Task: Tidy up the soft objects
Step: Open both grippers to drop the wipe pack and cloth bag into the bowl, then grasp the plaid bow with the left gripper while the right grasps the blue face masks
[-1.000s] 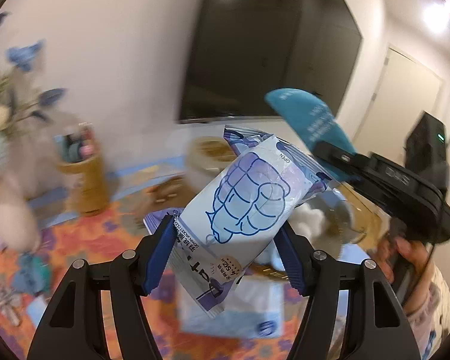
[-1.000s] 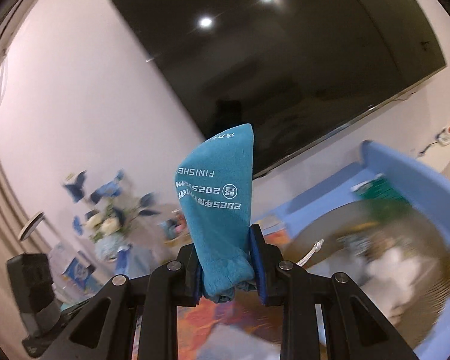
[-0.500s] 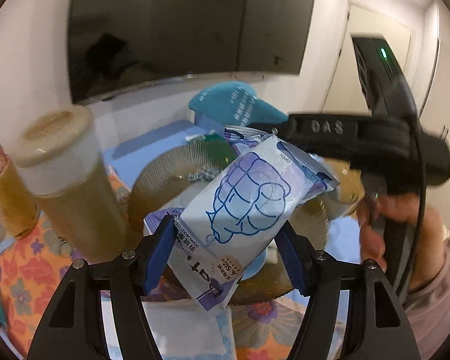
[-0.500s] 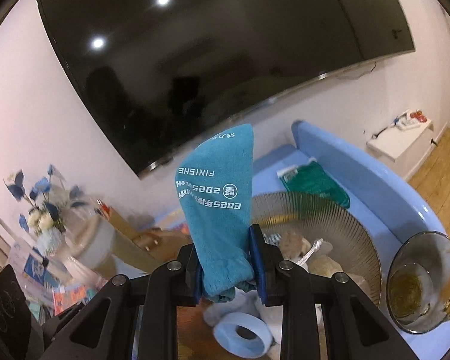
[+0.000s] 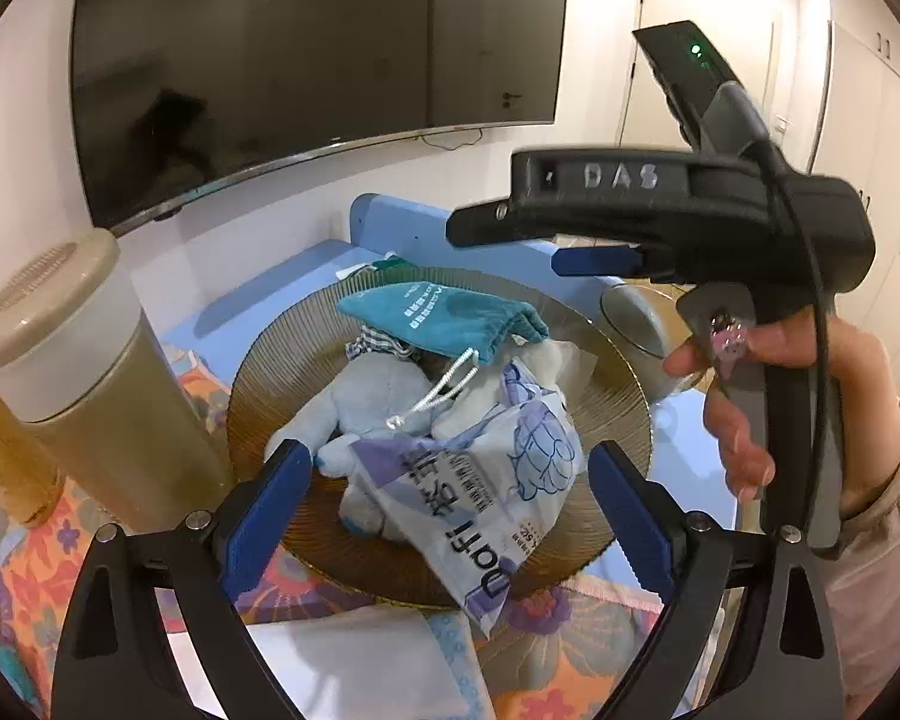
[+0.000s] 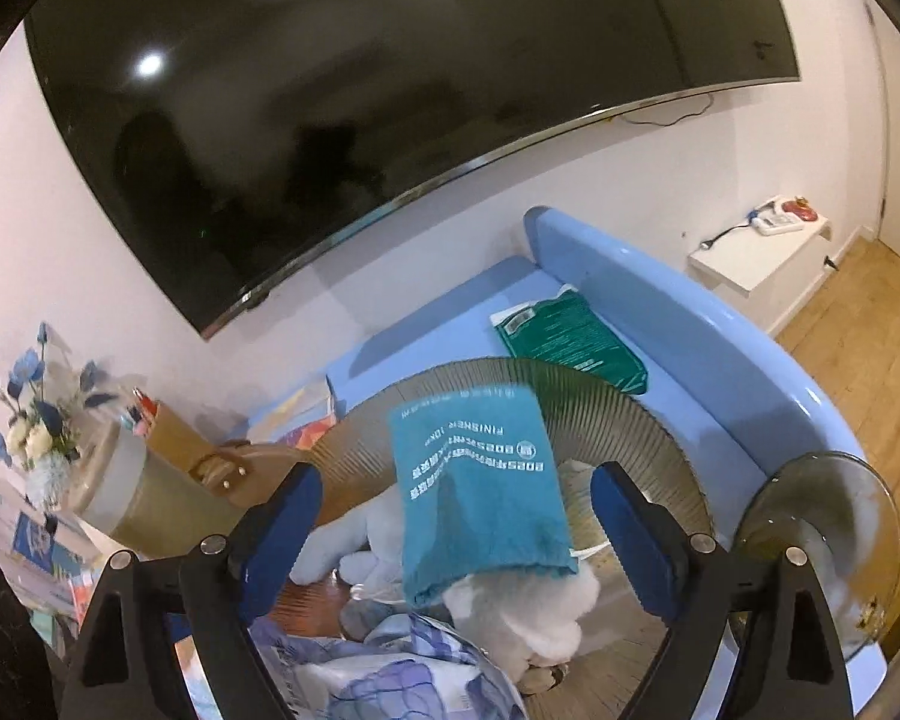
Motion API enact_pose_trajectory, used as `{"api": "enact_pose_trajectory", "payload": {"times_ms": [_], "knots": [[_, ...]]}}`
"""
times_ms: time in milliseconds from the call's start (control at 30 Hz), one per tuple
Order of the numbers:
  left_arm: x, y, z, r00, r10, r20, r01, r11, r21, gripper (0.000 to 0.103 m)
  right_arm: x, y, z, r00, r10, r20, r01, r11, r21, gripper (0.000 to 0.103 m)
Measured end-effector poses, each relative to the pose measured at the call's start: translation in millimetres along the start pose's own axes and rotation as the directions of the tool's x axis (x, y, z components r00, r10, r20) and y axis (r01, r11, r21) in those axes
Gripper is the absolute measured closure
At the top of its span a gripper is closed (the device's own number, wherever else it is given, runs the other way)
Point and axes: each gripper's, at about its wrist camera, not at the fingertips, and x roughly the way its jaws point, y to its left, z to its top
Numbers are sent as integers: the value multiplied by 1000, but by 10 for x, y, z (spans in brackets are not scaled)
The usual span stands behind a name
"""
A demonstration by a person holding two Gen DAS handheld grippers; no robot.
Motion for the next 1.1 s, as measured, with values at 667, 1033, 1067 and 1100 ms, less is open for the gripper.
{"api": "enact_pose_trajectory", "payload": {"times_ms": [667,1033,1067,1100], "knots": [[-903,664,-212,992,126,4,-124,981,-148,4,-849,1180,-242,973,167,161,-154,984,-90,12],[-1755,1823,-768,925,379,-39,-374,883,-284,3,-520,2347,-756,946,315,83,-293,935,-202,3],[-1826,1942,-845,917,396,-48,-392,869,-302,3,-445,2470,-826,948,311,65,-291,932,-216,3],[-1887,2051,-921,908,414,-60,-410,854,-320,3,-381,2571,-898,950,309,49,-290,929,-228,3]]}}
